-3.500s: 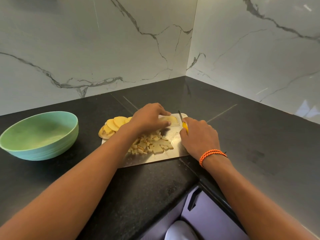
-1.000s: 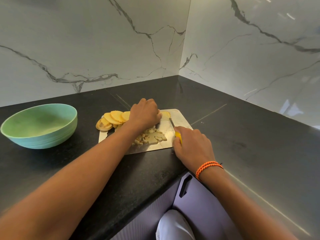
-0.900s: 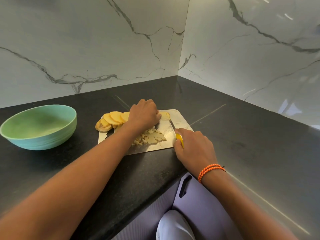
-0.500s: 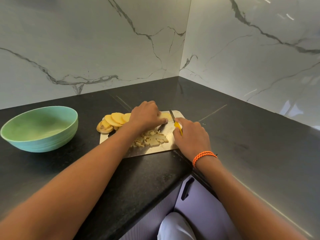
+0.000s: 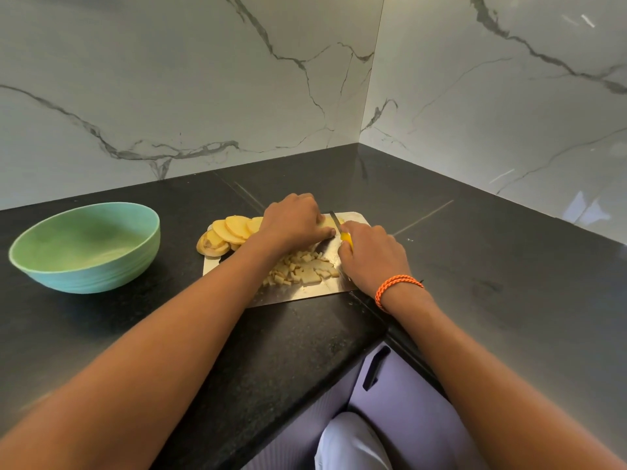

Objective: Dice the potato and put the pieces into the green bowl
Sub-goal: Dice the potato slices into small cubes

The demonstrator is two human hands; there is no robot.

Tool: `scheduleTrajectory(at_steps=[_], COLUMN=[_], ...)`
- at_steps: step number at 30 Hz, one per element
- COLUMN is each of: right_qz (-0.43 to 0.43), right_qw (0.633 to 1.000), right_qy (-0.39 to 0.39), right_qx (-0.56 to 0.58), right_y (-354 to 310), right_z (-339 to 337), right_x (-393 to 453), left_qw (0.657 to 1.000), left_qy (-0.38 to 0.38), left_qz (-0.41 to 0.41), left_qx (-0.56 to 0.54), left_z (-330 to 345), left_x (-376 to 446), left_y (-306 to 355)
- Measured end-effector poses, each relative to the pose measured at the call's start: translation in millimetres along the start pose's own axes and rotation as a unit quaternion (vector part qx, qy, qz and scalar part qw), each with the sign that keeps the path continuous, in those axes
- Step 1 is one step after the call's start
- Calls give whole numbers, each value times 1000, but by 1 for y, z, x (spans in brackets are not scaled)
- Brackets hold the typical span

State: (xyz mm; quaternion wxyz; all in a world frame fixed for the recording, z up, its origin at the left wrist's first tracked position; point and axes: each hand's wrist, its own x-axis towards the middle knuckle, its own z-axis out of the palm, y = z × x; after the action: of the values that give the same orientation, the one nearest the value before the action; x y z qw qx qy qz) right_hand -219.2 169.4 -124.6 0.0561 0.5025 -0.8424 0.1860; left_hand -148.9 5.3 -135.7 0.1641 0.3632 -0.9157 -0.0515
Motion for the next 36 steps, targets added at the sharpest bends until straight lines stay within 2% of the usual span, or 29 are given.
scheduleTrajectory(at_steps=[16, 21, 27, 36], right_qz=[-6, -6, -6, 8], right_qw=[1000, 999, 994, 998], right_qy=[9, 15, 76, 41], right_qx=[26, 35, 75, 55], right_y=[8, 12, 7, -3], right_z=[-11, -14, -10, 7], right_x=[-58, -64, -48, -6], left_qw=[1000, 999, 999, 997], left_qy=[13, 21, -17, -11], left_qz=[-22, -12, -2, 2], left_qx=[-14, 24, -38, -78], left_z=[-2, -4, -9, -9], left_x=[-8, -13, -5, -9], left_y=[4, 7, -7, -9])
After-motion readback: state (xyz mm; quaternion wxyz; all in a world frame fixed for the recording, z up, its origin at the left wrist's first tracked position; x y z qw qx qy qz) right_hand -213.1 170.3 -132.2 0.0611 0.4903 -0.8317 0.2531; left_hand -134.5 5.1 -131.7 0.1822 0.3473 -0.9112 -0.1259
